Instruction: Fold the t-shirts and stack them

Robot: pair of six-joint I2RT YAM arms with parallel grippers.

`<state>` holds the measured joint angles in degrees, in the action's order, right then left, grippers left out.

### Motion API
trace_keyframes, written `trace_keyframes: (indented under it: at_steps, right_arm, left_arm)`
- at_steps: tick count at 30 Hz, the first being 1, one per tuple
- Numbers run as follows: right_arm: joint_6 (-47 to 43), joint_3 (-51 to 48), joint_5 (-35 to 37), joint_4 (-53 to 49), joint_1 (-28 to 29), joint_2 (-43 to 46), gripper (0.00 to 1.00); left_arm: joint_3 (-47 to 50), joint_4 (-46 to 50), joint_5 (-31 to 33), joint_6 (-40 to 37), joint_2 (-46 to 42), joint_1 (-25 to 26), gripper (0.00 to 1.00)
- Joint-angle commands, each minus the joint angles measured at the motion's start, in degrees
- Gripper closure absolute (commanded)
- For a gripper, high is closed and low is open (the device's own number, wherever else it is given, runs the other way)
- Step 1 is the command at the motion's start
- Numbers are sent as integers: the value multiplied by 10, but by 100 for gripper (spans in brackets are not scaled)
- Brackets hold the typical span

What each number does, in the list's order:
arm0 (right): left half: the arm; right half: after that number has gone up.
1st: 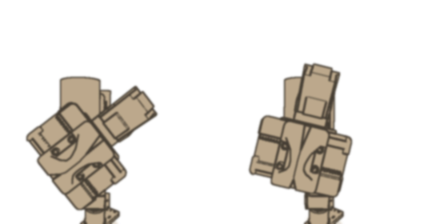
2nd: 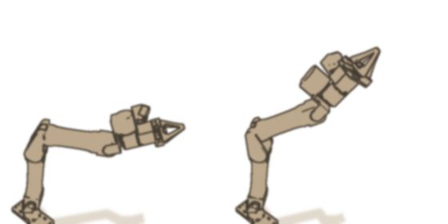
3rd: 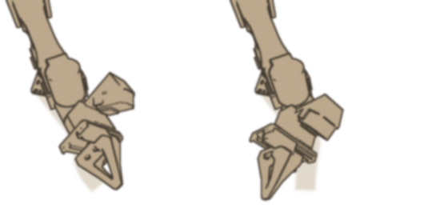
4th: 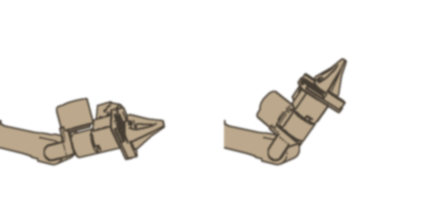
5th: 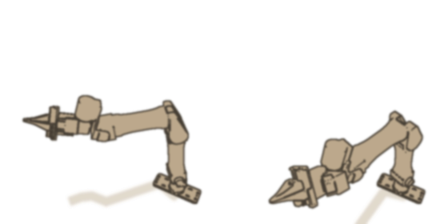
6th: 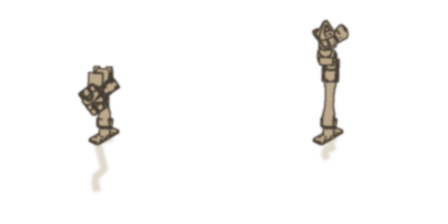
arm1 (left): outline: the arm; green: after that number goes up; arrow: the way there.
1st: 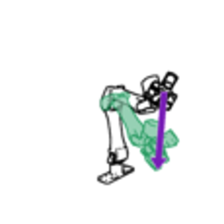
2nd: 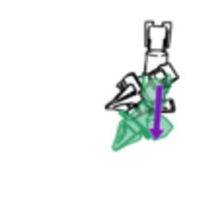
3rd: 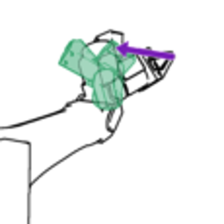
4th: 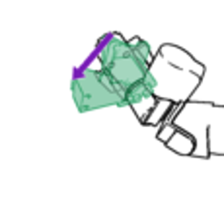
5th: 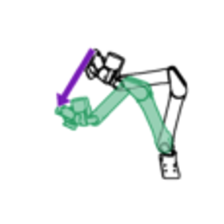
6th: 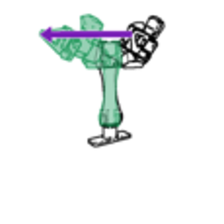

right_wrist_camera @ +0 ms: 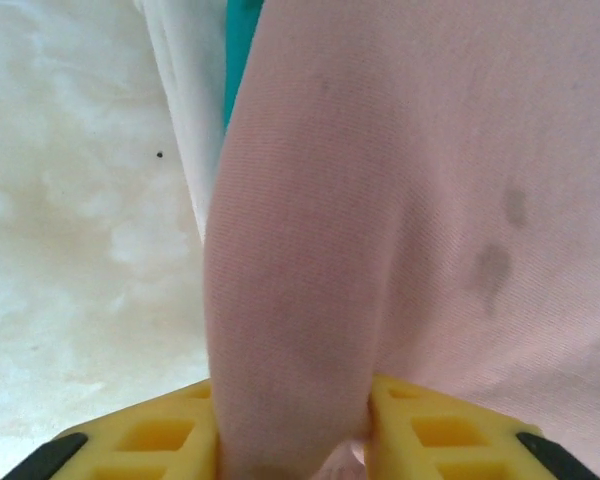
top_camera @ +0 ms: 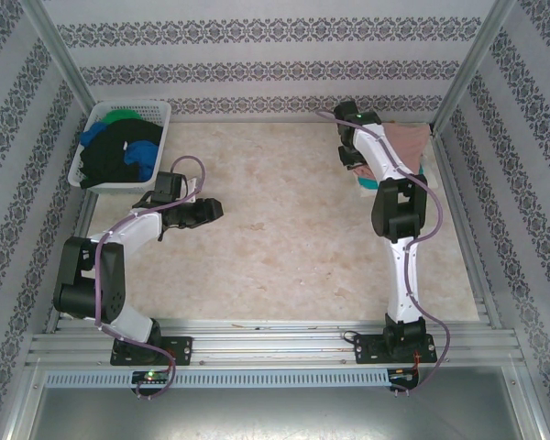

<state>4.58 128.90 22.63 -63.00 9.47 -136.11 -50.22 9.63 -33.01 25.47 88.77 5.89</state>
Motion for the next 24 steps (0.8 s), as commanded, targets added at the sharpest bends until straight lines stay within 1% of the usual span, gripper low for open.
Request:
trace_keyframes:
  at_steps: [1,3,4,7,9,10,11,12,14,17,20,24]
  right_arm:
    - [-29,-17,10,-8,-7,68,73]
    - [-34,-20,-6,-9,-24,72,84]
    - [-34,-14,-12,-20,-32,70,87]
    - [-62,-15,-11,-25,-45,80,93]
    - [-137,-40,-46,3,-41,98,92]
    - [-198,-80,-76,43,-37,115,92]
    - [-243,-116,-89,76,-36,132,92]
    - [-257,-126,-87,83,-37,139,93]
    - [-272,-113,-79,52,-45,142,94]
    - [-312,-138,-65,65,-45,161,94]
    - [-341,-135,-60,58,-32,162,94]
    - [-379,-117,-28,42,-8,156,94]
  left_arm:
    - [-11,-7,-10,-16,5,-6,50]
    - [-13,-8,-12,-16,6,-6,50]
    - [-14,-8,-13,-15,5,-7,50]
    - [-15,-5,-14,-17,4,-6,50]
    - [-19,-4,-14,-20,3,-7,50]
    - [-20,-4,-15,-22,2,-7,50]
    - [-20,-7,-17,-21,1,-8,50]
    - [-20,-8,-18,-20,1,-8,50]
    - [-26,0,-23,-22,3,-7,50]
    - [-23,-5,-19,-21,1,-8,50]
    - [-15,-21,-21,-14,4,-8,50]
    - [-16,-23,-29,-11,12,-8,50]
